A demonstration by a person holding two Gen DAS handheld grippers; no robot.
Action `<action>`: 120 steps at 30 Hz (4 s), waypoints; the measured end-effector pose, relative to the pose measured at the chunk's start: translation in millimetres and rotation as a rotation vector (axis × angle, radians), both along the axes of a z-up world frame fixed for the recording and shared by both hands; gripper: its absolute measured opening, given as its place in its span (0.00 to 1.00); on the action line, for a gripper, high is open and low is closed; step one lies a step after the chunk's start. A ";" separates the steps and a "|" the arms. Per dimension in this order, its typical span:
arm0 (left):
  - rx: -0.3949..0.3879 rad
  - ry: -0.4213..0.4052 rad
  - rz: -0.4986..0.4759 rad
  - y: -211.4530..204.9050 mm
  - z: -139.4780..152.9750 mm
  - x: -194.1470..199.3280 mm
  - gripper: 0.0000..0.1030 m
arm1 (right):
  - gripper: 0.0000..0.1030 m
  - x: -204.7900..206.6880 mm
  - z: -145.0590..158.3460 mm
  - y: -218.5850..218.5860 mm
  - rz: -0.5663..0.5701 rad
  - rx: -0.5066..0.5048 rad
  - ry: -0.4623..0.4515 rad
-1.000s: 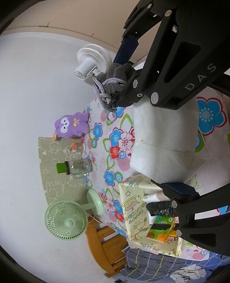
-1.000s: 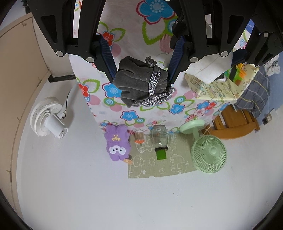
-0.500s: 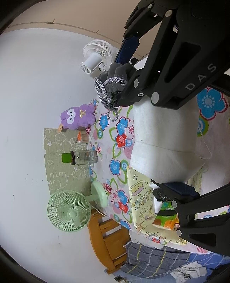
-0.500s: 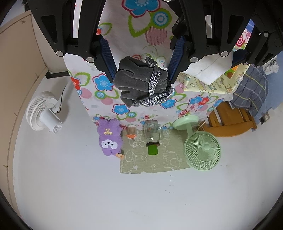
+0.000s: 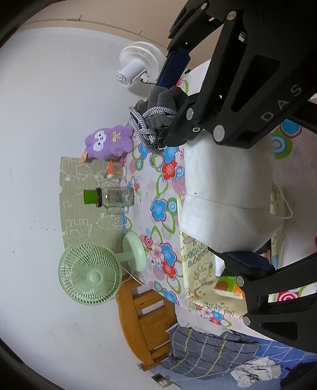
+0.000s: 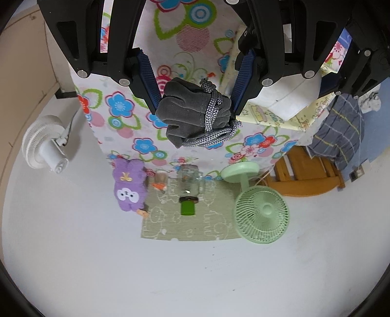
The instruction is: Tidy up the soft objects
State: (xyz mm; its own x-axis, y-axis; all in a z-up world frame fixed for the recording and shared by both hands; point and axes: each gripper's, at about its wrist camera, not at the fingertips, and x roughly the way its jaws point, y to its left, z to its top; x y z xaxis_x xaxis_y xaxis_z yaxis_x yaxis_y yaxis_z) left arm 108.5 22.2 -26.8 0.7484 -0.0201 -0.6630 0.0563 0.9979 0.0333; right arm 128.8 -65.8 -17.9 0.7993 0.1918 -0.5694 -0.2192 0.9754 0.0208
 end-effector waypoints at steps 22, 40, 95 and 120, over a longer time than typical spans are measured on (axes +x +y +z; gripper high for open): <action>0.012 0.030 0.044 55.3 -28.4 19.8 0.79 | 0.59 27.0 -24.6 62.5 0.112 -0.046 0.063; -0.011 0.093 0.087 88.2 -55.2 32.9 0.85 | 0.59 43.3 -49.2 94.8 0.167 -0.077 0.130; -0.041 0.083 0.172 88.6 -45.9 38.8 1.00 | 0.92 57.5 -44.8 95.0 0.292 -0.071 0.118; -0.026 -0.032 0.117 40.5 2.8 -7.0 1.00 | 0.95 1.9 -0.3 20.0 0.104 0.029 0.045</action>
State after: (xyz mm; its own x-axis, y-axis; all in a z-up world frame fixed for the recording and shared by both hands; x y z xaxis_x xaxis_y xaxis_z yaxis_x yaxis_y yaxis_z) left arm 101.6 62.7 -24.0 0.7671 0.0518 -0.6395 -0.0611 0.9981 0.0076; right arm 130.8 -45.8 -18.2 0.7481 0.2895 -0.5971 -0.3177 0.9462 0.0608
